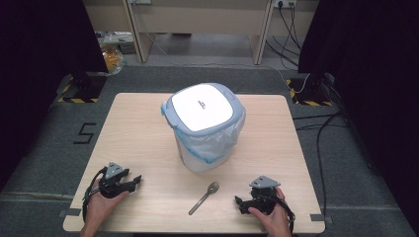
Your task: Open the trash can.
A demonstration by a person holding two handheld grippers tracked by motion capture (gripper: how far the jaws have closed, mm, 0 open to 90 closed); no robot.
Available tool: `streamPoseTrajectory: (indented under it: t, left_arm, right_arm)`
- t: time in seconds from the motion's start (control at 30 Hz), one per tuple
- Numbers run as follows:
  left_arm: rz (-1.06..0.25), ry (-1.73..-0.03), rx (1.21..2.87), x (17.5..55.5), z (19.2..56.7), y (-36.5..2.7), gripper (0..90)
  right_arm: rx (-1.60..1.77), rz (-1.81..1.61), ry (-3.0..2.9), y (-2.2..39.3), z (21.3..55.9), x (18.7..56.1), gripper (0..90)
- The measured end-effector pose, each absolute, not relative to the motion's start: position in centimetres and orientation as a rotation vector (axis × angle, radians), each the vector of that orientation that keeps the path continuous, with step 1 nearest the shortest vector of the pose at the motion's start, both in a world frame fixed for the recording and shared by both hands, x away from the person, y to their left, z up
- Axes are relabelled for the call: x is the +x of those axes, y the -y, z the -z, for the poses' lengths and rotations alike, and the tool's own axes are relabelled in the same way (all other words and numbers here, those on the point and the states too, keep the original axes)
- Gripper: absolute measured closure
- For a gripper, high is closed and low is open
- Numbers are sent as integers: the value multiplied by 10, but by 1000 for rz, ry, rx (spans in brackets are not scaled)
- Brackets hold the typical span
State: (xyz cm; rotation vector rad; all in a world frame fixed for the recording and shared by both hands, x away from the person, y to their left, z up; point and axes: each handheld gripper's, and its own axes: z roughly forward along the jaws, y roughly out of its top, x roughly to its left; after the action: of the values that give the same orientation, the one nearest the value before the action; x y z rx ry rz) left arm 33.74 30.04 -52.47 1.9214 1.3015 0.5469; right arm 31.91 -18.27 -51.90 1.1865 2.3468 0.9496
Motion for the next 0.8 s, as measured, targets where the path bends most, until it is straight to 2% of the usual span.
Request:
streamPoseTrajectory:
  t: [0.07,0.13,0.37,0.6,0.8]
  left_arm:
    - [-547,-1302,1921,337,525,-300,397]
    - [-547,-1301,1922,337,525,-300,397]
    - [-547,-1302,1921,337,525,-300,398]
    - [-548,-1301,1922,338,525,-300,398]
    - [-547,-1300,1925,338,525,-300,397]
  right_arm:
    - [1182,-957,-2343,183,519,319,42]
    - [1172,-988,-2321,187,518,320,163]
    - [1189,-988,-2302,193,517,323,189]
    - [1180,-1000,-2257,201,513,332,327]
    - [1138,-1032,-2201,205,496,356,447]
